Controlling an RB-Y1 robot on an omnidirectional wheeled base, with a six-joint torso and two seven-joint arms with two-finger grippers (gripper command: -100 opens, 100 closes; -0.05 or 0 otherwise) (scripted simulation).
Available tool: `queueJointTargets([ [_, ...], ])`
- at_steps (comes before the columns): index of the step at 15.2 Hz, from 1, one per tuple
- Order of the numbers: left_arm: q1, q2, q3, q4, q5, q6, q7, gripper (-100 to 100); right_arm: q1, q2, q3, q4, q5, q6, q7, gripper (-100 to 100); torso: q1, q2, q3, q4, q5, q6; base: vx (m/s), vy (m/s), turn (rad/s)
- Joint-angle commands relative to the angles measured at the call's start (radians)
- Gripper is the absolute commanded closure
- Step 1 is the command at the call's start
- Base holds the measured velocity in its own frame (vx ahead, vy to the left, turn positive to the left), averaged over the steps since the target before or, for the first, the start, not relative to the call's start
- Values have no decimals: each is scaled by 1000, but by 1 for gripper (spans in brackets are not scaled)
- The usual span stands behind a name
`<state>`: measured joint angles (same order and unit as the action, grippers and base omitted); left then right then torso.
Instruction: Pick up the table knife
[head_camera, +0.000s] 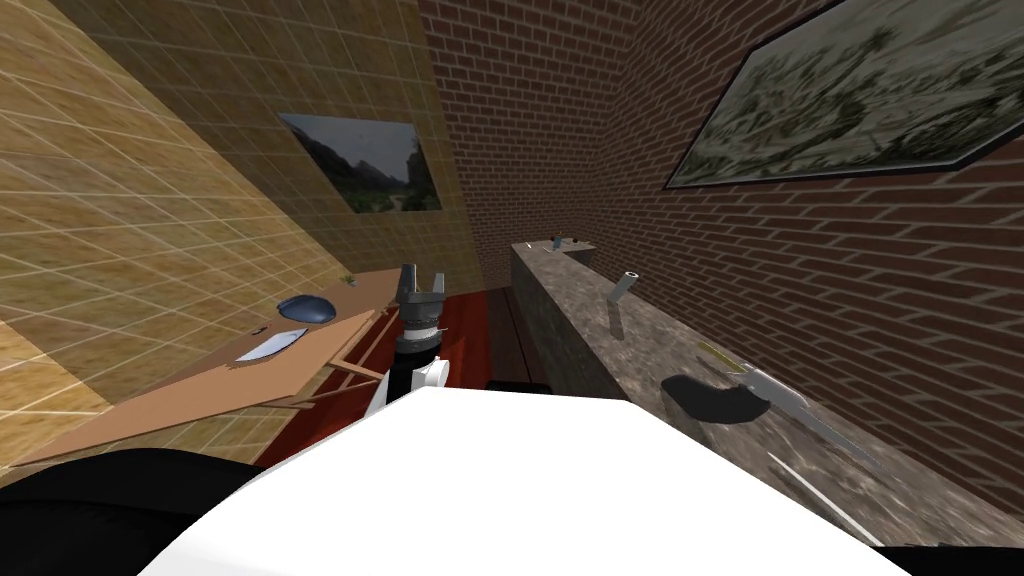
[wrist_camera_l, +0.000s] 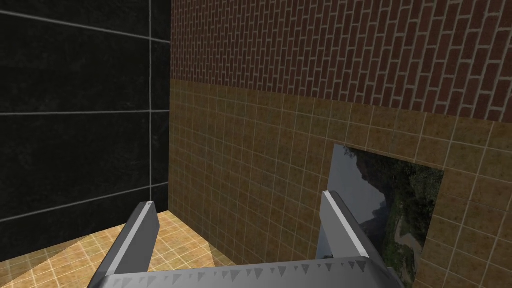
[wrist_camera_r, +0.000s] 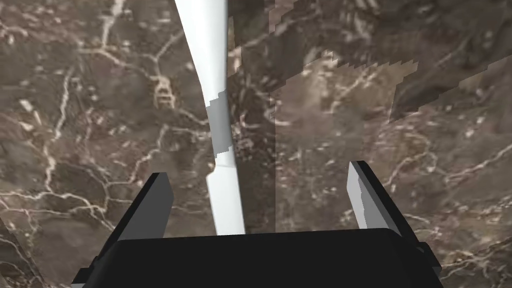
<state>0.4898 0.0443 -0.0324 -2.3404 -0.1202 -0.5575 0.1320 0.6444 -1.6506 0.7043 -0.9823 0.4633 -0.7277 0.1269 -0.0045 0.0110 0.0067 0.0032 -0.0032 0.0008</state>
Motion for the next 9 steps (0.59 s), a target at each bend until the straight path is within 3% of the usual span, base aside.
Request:
queueJointTargets([
  [1, 0, 0, 0, 0, 0, 0, 0, 0, -29, 2, -32, -2, -16, -8, 5, -100, 0, 0, 0, 0, 0, 0, -120, -9, -25],
  [3, 0, 0, 0, 0, 0, 0, 0, 0, -47, 1, -56, -1, -30, -16, 9, -100, 0, 1, 1, 0, 0, 0, -135, -8, -31],
  [4, 0, 0, 0, 0, 0, 0, 0, 0, -33, 3, -42, 2, -24, -12, 10, -100, 1, 1, 1, 0, 0, 0, -76, 0, -5],
  [7, 0, 0, 0, 0, 0, 0, 0, 0, -27, 57, -31, 21, -8, 18, 19, -100, 1, -8, -4, -2, 0, 0, 46, -4, 81],
  [8, 0, 0, 0, 0, 0, 0, 0, 0, -35, 43, -34, 19, -10, 4, 16, -100, 1, -11, -6, -2, 0, 0, 54, -2, 34],
  [9, 0, 0, 0, 0, 0, 0, 0, 0, -32, 14, -43, 7, -23, -8, 14, 100, 1, -11, -7, -3, 0, 0, -5, -3, -78],
])
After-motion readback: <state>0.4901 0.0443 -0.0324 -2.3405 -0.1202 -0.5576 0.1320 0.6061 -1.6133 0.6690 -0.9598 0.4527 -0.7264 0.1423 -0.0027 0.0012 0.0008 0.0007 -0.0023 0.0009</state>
